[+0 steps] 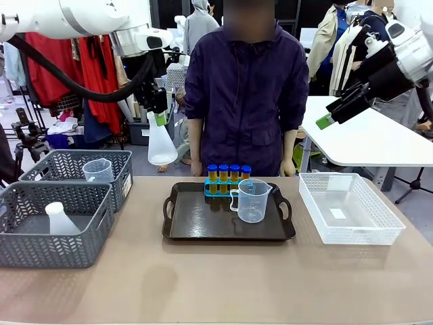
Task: Prepare the laboratory tools.
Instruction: Pick up one Small flask and place it on the Handle tray.
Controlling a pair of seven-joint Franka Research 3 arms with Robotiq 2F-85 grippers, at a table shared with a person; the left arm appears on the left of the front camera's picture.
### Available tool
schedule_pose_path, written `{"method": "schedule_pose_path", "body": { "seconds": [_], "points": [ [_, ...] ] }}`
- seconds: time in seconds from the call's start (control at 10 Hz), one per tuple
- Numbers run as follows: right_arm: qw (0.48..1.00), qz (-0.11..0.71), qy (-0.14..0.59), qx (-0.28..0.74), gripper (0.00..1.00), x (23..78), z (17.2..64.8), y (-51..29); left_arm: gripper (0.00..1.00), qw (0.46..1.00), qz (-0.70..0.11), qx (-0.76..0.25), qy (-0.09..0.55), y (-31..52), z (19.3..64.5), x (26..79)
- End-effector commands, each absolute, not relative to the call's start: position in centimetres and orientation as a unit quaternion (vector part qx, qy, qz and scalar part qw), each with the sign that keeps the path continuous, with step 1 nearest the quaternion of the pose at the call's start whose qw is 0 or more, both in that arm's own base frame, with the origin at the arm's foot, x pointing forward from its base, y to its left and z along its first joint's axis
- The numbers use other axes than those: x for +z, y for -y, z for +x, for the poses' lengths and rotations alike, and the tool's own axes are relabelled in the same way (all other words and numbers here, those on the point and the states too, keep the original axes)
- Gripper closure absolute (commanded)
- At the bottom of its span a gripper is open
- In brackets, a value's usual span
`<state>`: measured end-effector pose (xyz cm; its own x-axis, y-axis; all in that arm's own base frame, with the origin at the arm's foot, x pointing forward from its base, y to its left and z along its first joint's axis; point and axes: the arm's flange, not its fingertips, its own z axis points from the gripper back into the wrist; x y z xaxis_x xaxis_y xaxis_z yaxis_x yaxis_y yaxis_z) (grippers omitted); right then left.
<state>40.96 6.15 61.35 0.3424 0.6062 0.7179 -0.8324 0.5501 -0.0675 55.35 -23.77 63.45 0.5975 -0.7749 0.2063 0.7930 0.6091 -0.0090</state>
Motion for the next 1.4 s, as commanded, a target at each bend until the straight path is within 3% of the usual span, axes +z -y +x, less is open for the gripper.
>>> {"method": "schedule_pose_path", "body": {
  "seconds": [0.0, 0.7, 1.3],
  "points": [
    [0.797, 0.168, 0.366, 0.45, 0.0, 61.3, 41.1, -6.1, 1.0, 0.893, -0.049, -0.439, 0.092, 23.6, 55.3, 63.7],
    [0.797, 0.168, 0.366, 0.45, 0.0, 61.3, 41.1, -6.1, 1.0, 0.857, -0.021, -0.506, 0.093, 27.8, 57.1, 60.9],
    [0.797, 0.168, 0.366, 0.45, 0.0, 61.3, 41.1, -6.1, 1.0, 0.841, -0.019, -0.531, 0.102, 32.4, 58.8, 53.8]
  ]
}}
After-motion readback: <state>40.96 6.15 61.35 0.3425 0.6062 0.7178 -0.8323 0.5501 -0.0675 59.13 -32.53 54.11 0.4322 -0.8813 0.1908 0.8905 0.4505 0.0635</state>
